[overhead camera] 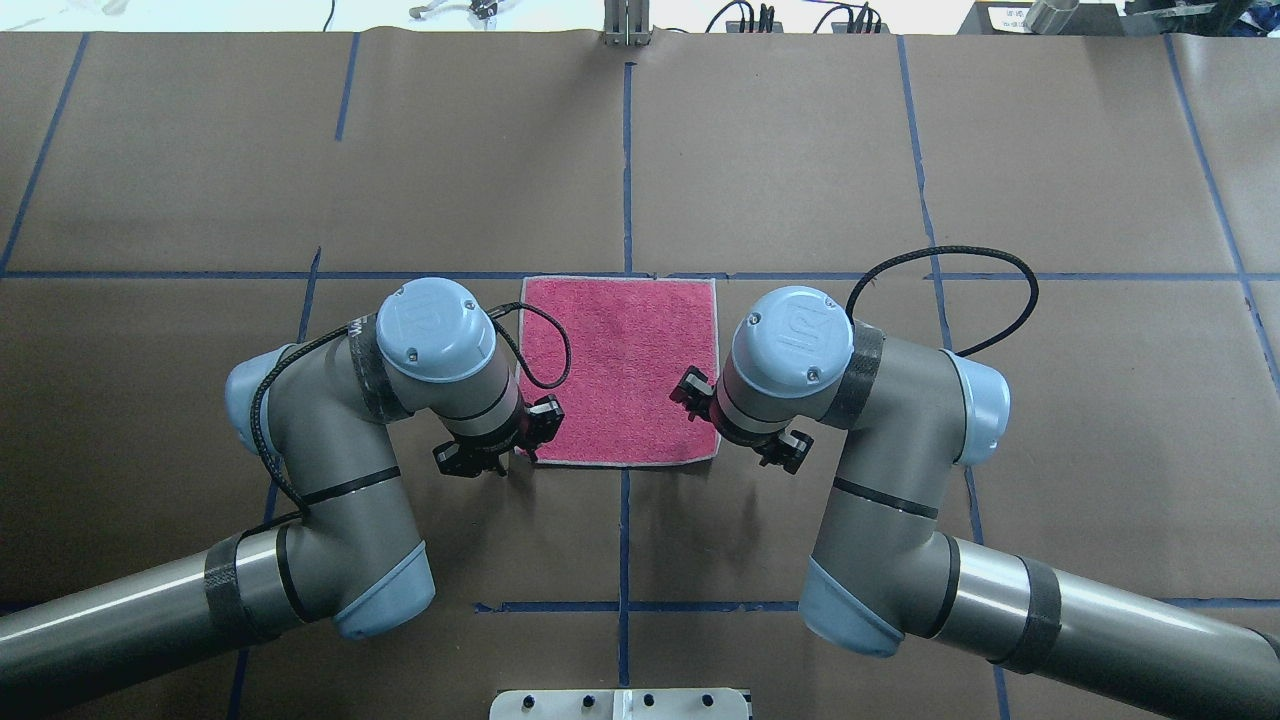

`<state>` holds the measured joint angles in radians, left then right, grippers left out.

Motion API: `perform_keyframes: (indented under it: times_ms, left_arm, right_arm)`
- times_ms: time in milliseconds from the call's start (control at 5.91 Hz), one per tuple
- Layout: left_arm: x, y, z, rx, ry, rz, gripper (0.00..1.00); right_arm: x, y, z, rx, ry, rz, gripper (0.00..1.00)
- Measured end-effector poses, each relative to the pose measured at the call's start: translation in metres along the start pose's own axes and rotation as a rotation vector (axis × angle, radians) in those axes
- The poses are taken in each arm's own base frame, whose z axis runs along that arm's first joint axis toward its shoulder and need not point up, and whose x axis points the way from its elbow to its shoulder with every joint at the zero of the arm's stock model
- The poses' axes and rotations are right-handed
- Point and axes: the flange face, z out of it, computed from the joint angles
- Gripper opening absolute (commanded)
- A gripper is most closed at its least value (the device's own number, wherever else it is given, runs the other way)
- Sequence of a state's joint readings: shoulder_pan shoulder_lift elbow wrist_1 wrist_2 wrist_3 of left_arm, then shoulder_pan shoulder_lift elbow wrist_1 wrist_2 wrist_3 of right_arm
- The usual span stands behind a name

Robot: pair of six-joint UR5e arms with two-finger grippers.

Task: Fold towel twice with both arms
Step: 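Lower both grippers onto the nearer towel corners and align them, then close both grippers on the nearer corners of the pink towel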

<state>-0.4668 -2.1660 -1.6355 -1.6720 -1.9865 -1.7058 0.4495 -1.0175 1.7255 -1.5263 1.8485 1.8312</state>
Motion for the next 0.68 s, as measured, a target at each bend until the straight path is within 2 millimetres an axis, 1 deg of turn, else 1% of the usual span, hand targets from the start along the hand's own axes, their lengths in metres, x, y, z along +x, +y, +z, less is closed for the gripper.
perform_keyframes:
  times_ms: [169, 677]
  left_arm:
    - [-0.0002, -0.0003, 0.0008, 0.0, -0.001, -0.001, 0.25]
    - [0.0009, -0.0003, -0.0003, 0.0, 0.001, 0.001, 0.24]
  right_arm:
    - [0.0, 0.0001, -0.0004, 0.0, -0.001, 0.0, 1.0]
    - [-0.0004, 0.0008, -0.0019, -0.002, -0.004, 0.0, 1.0]
